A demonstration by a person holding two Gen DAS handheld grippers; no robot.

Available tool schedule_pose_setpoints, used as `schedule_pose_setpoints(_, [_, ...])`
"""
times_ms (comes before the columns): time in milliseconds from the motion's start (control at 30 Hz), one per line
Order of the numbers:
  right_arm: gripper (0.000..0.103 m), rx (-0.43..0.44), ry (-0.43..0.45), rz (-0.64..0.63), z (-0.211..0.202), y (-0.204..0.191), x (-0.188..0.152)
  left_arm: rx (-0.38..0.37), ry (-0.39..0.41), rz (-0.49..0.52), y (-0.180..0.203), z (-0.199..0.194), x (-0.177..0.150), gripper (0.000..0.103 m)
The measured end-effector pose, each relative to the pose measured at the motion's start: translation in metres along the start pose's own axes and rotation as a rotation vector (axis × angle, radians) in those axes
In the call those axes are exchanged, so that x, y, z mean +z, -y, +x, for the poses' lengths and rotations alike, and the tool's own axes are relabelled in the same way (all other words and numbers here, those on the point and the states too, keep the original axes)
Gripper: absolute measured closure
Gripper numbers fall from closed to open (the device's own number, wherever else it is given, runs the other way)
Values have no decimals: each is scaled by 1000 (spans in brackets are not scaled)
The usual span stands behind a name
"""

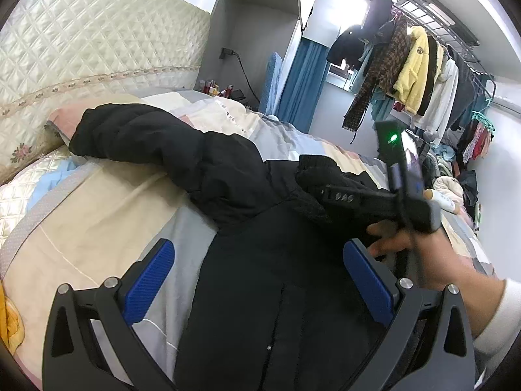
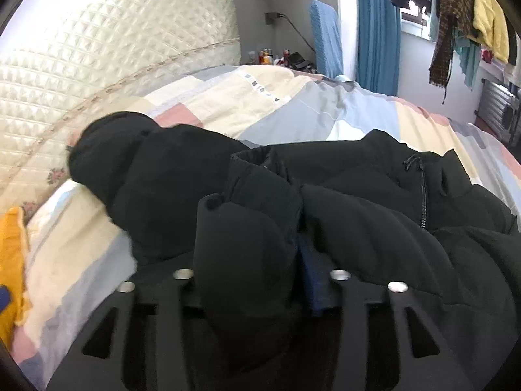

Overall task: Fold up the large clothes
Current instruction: 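Lift the held sleeve with the right tool and fold it across the jacket body, then open the right tool, release the sleeve and smooth it flat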

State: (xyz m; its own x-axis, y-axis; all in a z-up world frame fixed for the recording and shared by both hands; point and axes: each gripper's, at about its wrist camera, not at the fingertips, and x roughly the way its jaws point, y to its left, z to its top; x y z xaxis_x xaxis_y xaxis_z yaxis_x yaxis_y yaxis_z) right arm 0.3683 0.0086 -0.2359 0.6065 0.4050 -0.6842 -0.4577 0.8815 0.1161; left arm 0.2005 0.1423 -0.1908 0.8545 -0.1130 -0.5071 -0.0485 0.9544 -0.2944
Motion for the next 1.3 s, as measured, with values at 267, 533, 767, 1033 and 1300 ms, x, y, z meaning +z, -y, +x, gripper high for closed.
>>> schedule_pose_setpoints(267, [39,-5,121,-21,-80,10,19,5,-5,12,7,2,-2,0])
schedule_pose_setpoints(533, [38,-66,237,5,-154,49,12,3,5,74,26,0,-7,0])
schedule_pose_setpoints(767, [38,-136,266,46,-191,96,-17,-26,1,85,39,-2,-10,0])
schedule_pose_setpoints(1033, [38,-216,242,177,-200,174,-77,-66,-18,76,53,12,-16,0])
schedule_pose_setpoints(1300, [38,-251,194,274,-187,234,-132,-57,-14,93,66,11,-22,0])
